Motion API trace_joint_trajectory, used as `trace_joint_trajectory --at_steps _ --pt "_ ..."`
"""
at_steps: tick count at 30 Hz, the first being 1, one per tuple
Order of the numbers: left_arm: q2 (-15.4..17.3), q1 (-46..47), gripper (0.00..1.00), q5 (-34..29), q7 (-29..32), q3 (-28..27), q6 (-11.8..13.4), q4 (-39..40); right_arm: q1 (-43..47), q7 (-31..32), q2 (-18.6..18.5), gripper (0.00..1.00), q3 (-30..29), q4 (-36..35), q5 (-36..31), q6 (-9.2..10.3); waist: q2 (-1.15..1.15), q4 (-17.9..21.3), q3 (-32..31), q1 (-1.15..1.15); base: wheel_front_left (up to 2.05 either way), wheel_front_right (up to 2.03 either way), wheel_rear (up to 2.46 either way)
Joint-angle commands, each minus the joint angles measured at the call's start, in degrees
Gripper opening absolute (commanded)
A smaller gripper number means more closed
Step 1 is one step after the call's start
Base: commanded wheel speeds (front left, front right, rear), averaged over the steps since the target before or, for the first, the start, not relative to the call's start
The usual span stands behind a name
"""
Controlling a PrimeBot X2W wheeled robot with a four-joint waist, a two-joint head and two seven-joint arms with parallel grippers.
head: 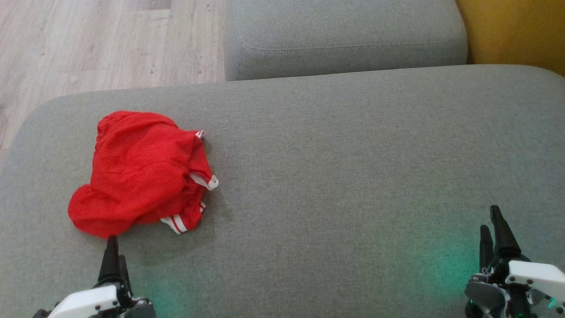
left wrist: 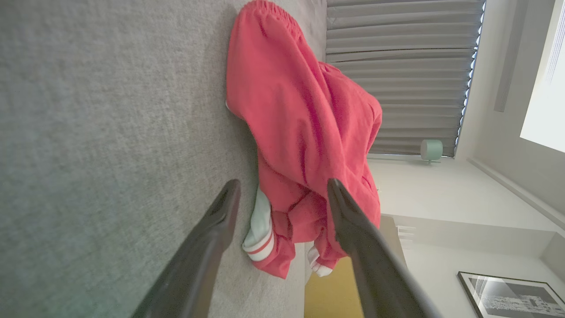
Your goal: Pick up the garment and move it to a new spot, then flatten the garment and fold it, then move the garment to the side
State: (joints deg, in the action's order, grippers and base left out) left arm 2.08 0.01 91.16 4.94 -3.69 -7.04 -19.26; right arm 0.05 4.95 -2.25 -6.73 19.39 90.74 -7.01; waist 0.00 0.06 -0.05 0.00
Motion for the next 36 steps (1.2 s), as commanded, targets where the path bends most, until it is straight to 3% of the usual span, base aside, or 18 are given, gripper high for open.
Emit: trace_joint_trajectory --at_steps 1,12,22,36 --pt "0.3 2.0 1.0 -0.6 -0.5 0.1 0.0 2.0 -2.1 -0.6 -0.3 1.0 0.1 -2.1 -0.7 -0.05 0.0 0.0 0.0 0.0 0.0 0.0 0.0" --pt "0.4 1.8 1.0 -3.4 -2.2 -1.2 0.2 2.8 -2.1 -2.3 -0.3 1.0 0.3 -3.7 -6.4 -0.09 0.0 0.0 -0.3 0.0 0.0 0.0 0.0" --pt "0.4 2.2 1.0 -9.3 -3.9 -2.2 1.9 5.5 -2.7 -4.0 -0.3 1.0 0.2 -6.2 -17.5 -0.12 0.0 0.2 -0.2 0.0 0.0 0.0 0.0" --pt "0.5 2.5 1.0 -25.7 -6.2 3.1 5.3 11.6 -2.9 -6.4 -0.4 1.0 2.2 -11.3 -34.8 -0.18 0.0 0.6 0.0 0.0 0.0 0.0 0.0"
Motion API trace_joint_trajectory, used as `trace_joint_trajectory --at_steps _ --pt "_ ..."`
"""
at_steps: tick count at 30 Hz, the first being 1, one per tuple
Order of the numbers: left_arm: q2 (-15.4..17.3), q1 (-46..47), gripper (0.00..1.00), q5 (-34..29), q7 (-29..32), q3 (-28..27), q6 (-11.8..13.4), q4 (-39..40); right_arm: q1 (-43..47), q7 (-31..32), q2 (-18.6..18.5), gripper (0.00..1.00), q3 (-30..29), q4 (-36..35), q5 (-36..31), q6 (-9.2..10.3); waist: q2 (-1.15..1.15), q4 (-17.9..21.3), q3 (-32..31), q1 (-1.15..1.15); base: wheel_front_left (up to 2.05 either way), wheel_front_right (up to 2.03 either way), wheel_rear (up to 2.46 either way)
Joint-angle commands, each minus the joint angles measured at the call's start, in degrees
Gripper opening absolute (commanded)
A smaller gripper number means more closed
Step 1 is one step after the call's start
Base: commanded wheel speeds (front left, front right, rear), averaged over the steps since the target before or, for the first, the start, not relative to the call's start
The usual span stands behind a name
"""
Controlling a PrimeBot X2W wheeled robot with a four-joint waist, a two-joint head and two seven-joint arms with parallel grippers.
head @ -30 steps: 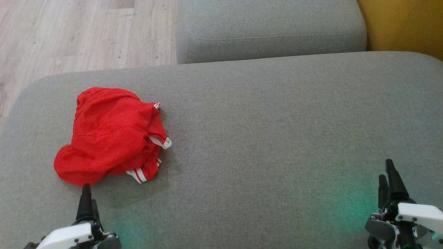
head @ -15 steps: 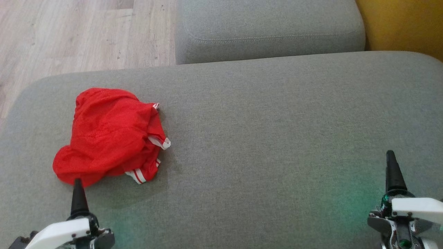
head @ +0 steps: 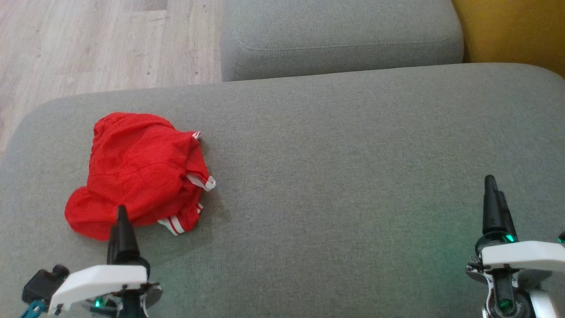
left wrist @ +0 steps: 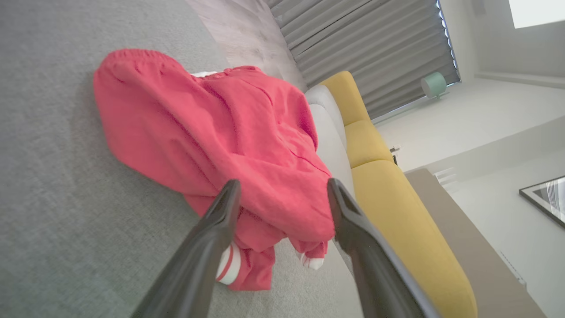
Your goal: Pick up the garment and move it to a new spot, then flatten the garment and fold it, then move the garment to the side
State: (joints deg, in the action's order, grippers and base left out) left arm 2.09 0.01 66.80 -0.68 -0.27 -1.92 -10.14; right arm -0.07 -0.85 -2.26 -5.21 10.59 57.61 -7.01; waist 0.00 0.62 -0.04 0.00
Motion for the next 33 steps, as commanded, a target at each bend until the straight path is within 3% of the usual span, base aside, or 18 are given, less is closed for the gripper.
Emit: trace_joint_trajectory --at_steps 1,17,33 --pt "0.5 2.5 1.0 -2.6 -0.8 0.2 0.4 2.7 -2.8 -0.7 -0.4 1.0 0.9 -2.6 -2.8 -0.18 0.0 0.0 0.0 0.0 0.0 0.0 0.0" --pt "2.0 3.7 1.0 -22.6 -3.5 8.5 1.9 2.7 -2.7 -3.4 -0.4 1.0 3.8 -3.1 -19.1 -0.24 0.0 0.4 -0.3 0.0 0.0 0.0 0.0" --pt "5.3 6.3 1.0 -37.7 -6.2 17.6 7.8 -0.4 -2.6 -6.1 -0.5 1.0 6.2 -3.3 -34.7 -0.3 0.0 0.5 -0.7 0.0 0.0 0.0 0.0"
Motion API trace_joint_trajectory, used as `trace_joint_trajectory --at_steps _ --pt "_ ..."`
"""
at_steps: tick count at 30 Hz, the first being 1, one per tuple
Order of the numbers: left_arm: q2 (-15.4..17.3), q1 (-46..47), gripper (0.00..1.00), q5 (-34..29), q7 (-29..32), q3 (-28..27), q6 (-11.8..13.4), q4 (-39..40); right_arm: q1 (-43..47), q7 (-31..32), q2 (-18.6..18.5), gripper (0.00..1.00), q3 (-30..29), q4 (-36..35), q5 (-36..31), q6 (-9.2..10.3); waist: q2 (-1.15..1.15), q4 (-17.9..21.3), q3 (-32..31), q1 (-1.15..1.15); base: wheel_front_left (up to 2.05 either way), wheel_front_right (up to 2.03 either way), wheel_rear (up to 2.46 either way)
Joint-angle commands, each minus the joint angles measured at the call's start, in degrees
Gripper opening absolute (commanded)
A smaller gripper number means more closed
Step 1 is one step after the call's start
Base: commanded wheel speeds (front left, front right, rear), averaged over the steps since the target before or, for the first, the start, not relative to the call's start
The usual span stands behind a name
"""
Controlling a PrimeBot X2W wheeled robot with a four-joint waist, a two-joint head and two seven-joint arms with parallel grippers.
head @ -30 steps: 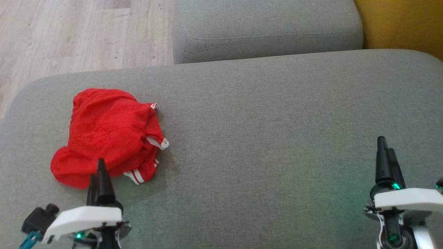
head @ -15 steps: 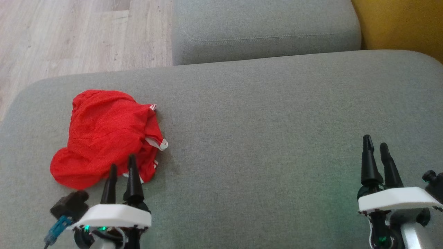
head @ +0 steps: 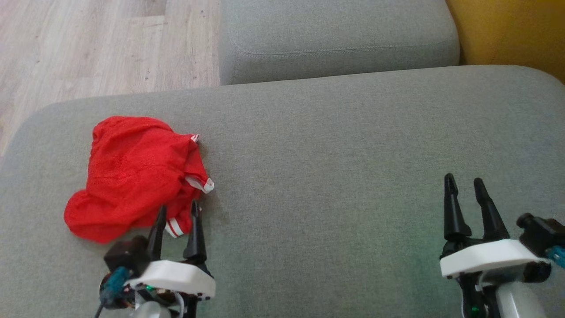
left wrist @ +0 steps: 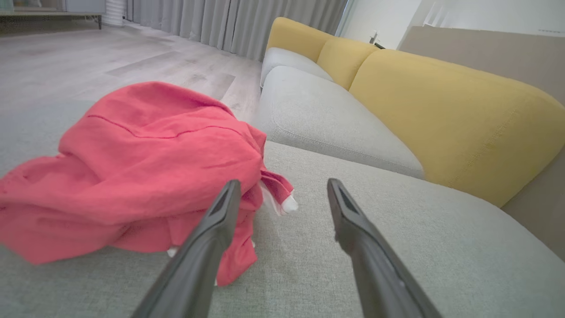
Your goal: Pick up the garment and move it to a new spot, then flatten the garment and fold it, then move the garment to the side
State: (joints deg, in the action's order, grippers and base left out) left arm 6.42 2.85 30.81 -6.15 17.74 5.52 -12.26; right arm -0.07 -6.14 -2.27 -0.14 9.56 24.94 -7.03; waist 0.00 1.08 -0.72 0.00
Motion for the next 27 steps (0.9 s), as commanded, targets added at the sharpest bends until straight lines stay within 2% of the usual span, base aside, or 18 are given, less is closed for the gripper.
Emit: trace_joint_trajectory --at_steps 1,16,22,27 --pt "1.1 3.7 1.0 -2.5 -0.9 0.0 0.8 1.6 -2.6 -1.0 -0.5 1.0 1.3 -2.3 -3.0 -0.29 0.0 0.0 0.0 0.0 0.0 0.0 0.0" --pt "3.4 6.3 1.0 -14.1 -3.5 7.3 6.4 -0.2 -2.9 -3.4 -0.5 1.0 3.1 -2.7 -18.4 -0.35 0.0 0.1 -0.2 0.0 0.0 0.0 0.0" --pt "2.4 5.3 1.0 -12.0 -4.5 6.6 7.4 1.5 -2.5 -4.5 -0.5 1.0 3.3 -3.3 -18.9 -0.37 0.0 0.1 -0.3 0.0 0.0 0.0 0.0" --pt "1.9 3.7 1.0 -10.7 -5.4 4.3 7.7 3.4 -1.6 -5.4 -0.5 1.0 2.7 -2.2 -14.9 -0.39 0.0 0.2 -0.4 0.0 0.0 0.0 0.0"
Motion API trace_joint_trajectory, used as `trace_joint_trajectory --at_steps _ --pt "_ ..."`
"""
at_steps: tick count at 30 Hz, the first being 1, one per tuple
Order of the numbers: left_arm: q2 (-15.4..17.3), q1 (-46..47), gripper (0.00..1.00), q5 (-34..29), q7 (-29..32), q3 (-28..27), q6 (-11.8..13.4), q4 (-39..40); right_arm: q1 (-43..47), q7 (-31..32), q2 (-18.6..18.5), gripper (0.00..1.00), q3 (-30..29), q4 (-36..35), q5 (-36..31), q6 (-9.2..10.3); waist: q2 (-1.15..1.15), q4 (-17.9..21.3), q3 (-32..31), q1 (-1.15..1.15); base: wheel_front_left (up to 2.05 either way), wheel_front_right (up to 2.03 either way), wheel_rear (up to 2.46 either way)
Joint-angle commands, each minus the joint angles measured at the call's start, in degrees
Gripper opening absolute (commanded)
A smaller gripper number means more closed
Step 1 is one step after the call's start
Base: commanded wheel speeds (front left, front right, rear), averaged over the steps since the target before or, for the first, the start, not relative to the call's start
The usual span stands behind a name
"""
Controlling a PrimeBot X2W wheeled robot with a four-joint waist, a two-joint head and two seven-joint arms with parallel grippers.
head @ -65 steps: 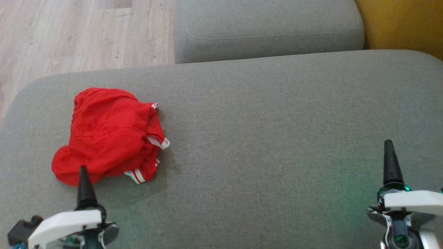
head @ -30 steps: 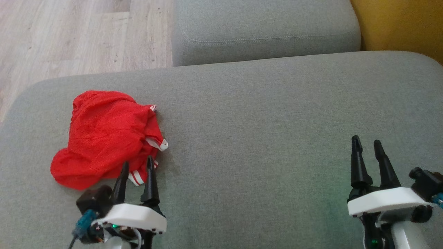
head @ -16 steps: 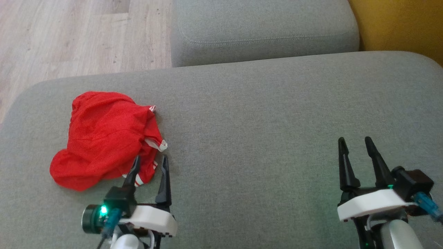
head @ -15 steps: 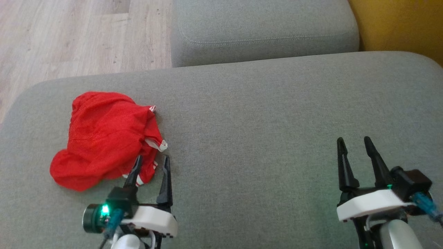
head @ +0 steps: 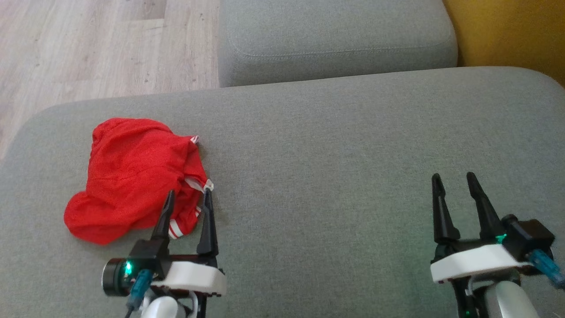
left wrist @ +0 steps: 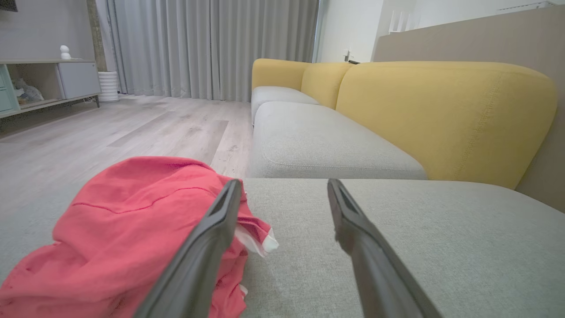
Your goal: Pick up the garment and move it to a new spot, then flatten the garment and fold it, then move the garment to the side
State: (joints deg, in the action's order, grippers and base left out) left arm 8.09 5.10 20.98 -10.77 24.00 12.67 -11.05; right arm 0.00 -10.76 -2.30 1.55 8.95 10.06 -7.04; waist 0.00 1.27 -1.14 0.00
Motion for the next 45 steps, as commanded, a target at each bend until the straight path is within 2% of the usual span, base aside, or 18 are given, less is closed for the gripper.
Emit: trace_joint_trajectory --at_steps 1,8,16,21,28,36,40,45 --pt "0.1 1.1 1.0 -1.0 -0.9 -2.3 0.6 2.4 -1.5 -0.9 -0.5 1.0 0.8 -1.1 1.3 -0.38 0.0 0.0 -0.1 0.0 0.0 0.0 0.0" --pt "-0.7 -1.0 1.0 -2.8 -1.9 -3.8 0.1 2.3 -0.9 -1.9 -0.5 1.0 1.4 1.3 5.4 -0.4 0.0 0.0 -0.1 0.0 0.0 0.0 0.0" --pt "-1.7 -1.5 1.0 -8.2 -3.3 -4.2 -1.4 0.9 -1.4 -3.3 -0.6 1.0 2.6 1.9 -0.2 -0.43 0.0 -0.2 -0.3 0.0 0.0 0.0 0.0" --pt "-2.4 -1.5 1.0 -12.5 -4.1 -4.1 -1.4 1.0 -1.6 -4.2 -0.6 1.0 2.7 1.7 -4.8 -0.45 0.0 -0.2 -0.4 0.0 0.0 0.0 0.0" --pt "-3.2 -1.7 1.0 -13.0 -4.2 -6.2 -2.4 0.6 -1.5 -4.2 -0.6 1.0 3.6 2.0 -5.9 -0.45 0.0 -1.2 -0.6 0.0 0.0 0.0 0.0" --pt "-3.2 -1.1 1.0 -13.8 -4.2 -9.1 -3.5 -0.9 -1.0 -4.2 -0.6 1.0 6.6 1.6 -5.6 -0.45 0.0 -5.5 -1.1 0.0 0.0 0.0 0.0" --pt "-3.1 -1.4 1.0 -14.5 -4.2 -10.4 -4.0 -1.4 -0.4 -4.2 -0.6 1.0 8.3 1.3 -5.1 -0.45 0.0 -9.1 -1.8 0.0 0.0 0.0 0.0" --pt "-3.3 -3.5 1.0 -15.6 -4.2 -11.0 -3.6 -0.3 0.0 -4.2 -0.6 1.0 10.1 1.3 -4.4 -0.45 0.0 -12.4 -2.6 0.0 0.0 0.0 0.0"
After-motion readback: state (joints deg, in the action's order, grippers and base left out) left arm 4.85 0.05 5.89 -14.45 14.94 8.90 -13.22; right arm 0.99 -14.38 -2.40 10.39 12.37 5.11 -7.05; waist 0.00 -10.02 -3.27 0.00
